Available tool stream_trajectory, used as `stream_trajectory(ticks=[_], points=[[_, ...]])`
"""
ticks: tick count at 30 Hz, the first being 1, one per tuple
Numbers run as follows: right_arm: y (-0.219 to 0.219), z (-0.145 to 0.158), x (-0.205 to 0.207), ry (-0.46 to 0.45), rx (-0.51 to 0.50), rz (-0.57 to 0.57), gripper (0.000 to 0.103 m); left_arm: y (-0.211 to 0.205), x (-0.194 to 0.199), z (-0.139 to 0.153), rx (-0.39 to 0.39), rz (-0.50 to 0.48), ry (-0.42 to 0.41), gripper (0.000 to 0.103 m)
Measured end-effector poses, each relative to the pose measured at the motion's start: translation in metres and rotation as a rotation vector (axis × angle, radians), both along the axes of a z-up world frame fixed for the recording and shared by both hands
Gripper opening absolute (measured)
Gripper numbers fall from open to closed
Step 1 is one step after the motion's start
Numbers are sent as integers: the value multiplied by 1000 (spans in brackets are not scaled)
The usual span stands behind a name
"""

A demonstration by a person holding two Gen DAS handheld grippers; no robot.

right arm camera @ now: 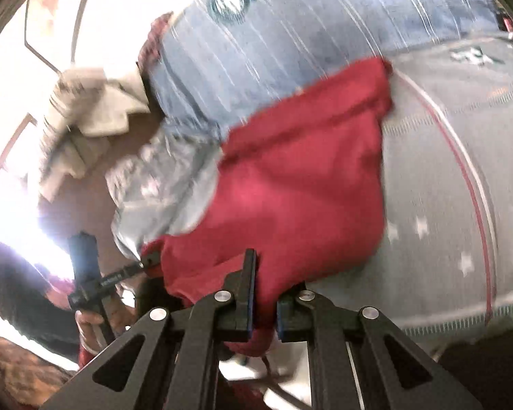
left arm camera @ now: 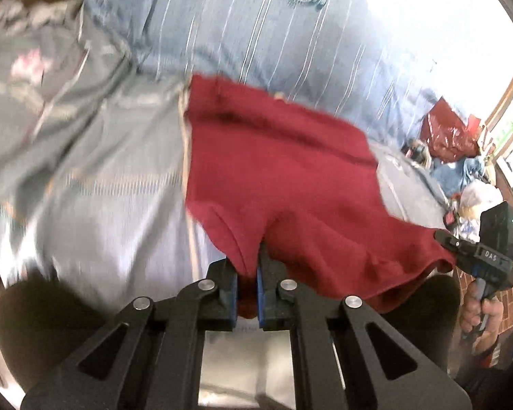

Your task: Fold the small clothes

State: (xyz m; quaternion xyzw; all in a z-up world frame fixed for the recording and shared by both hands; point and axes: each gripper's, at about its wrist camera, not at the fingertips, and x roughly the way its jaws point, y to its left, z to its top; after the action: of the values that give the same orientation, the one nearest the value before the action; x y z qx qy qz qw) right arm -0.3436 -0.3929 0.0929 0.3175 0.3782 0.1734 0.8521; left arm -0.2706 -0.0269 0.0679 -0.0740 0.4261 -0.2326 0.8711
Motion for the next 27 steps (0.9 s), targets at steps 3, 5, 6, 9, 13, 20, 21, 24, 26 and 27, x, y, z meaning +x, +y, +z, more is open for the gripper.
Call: stream_trajectory(ticks=[3, 5, 6, 9, 13, 20, 21, 24, 26, 27], points=[[-6, 19, 19, -66, 3, -35, 8, -11, 17, 19, -2, -3, -62, 5], [-8, 31, 36, -97, -11, -45, 8, -17, 38, 30, -3, 5, -109, 5], [-16, 36, 42, -107, -21, -47, 8, -16, 48, 34, -7, 8, -121, 5], [-27, 47, 71, -123, -65, -81, 8, -25, 83, 44, -9, 35, -156, 5], [-45, 47, 124, -110, -101, -143, 8, -47, 139, 53, -17, 68, -171, 5], [-63, 25, 221, -48, -147, -196, 7, -83, 215, 34, 14, 106, -134, 5], [-66, 16, 235, -28, -144, -202, 7, -86, 228, 27, 17, 108, -114, 5], [-75, -7, 262, 19, -122, -219, 10, -88, 256, 6, 21, 127, -71, 9], [-79, -22, 275, 62, -133, -216, 22, -85, 270, -2, 20, 139, -61, 13], [-81, -23, 275, 49, -151, -221, 34, -82, 278, -6, 10, 143, -47, 16]])
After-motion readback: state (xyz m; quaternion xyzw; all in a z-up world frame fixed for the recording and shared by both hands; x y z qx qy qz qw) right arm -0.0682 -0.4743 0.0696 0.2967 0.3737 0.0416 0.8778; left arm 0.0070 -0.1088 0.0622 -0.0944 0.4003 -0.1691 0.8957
